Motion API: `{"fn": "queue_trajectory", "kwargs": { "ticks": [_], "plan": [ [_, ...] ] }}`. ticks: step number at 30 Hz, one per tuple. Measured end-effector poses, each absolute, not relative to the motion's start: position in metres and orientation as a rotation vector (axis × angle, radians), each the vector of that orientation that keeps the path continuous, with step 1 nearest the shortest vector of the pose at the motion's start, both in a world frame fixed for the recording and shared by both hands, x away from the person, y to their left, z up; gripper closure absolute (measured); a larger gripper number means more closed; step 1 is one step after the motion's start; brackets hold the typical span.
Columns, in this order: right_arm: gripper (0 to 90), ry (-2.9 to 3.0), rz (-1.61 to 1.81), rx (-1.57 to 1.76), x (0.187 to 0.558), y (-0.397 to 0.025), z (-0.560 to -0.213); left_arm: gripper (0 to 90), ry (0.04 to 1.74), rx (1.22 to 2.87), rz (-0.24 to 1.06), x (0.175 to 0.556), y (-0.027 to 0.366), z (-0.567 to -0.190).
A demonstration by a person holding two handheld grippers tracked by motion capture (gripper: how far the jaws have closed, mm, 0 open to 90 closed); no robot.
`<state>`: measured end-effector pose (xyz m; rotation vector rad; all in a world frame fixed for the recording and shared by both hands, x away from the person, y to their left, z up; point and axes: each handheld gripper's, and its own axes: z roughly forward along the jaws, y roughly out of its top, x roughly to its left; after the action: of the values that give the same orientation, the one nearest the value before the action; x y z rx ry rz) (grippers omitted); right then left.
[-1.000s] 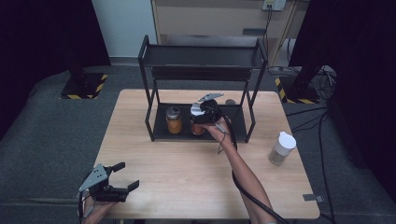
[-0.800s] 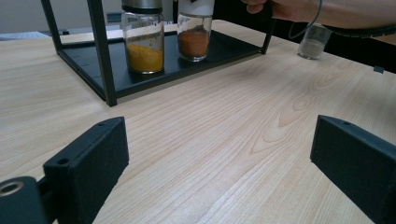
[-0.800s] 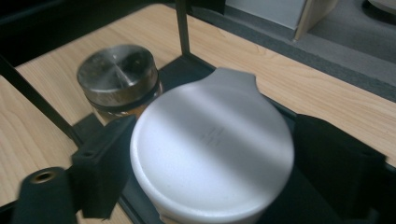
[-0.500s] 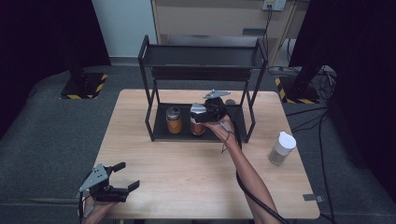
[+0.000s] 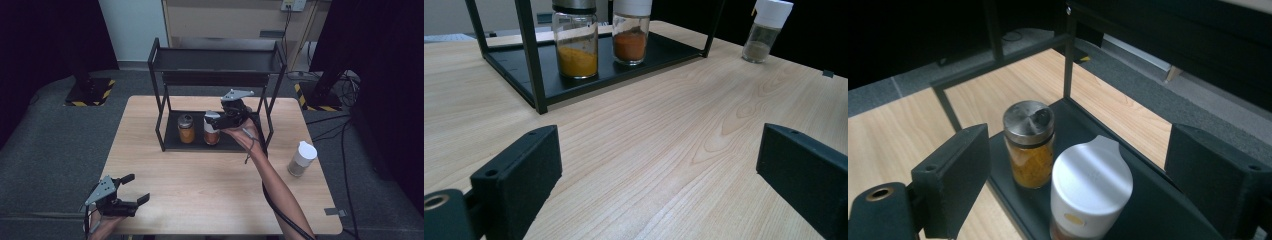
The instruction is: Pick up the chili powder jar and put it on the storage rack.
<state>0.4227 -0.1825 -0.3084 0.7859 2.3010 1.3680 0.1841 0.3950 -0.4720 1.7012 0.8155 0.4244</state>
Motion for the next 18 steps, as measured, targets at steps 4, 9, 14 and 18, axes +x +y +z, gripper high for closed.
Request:
{"fn": "queue_trajectory", "kwargs": {
  "ticks": [4,9,14,18],
  "plan": [
    [10.9,2.280,1.373,0.779,0.411,-0.192,-0.299,3.3,0.815,1.700,0.424,0.184,0.395,-0.472],
    [10.6,2.278,1.359,0.770,0.399,-0.205,-0.288,3.2,0.815,1.699,0.426,0.184,0.395,-0.472],
    [10.2,2.264,1.360,0.755,0.380,-0.218,-0.278,2.4,0.824,1.694,0.426,0.184,0.395,-0.472],
    [9.8,2.249,1.385,0.737,0.365,-0.230,-0.276,1.8,0.829,1.695,0.429,0.184,0.394,-0.472]
  ]
}}
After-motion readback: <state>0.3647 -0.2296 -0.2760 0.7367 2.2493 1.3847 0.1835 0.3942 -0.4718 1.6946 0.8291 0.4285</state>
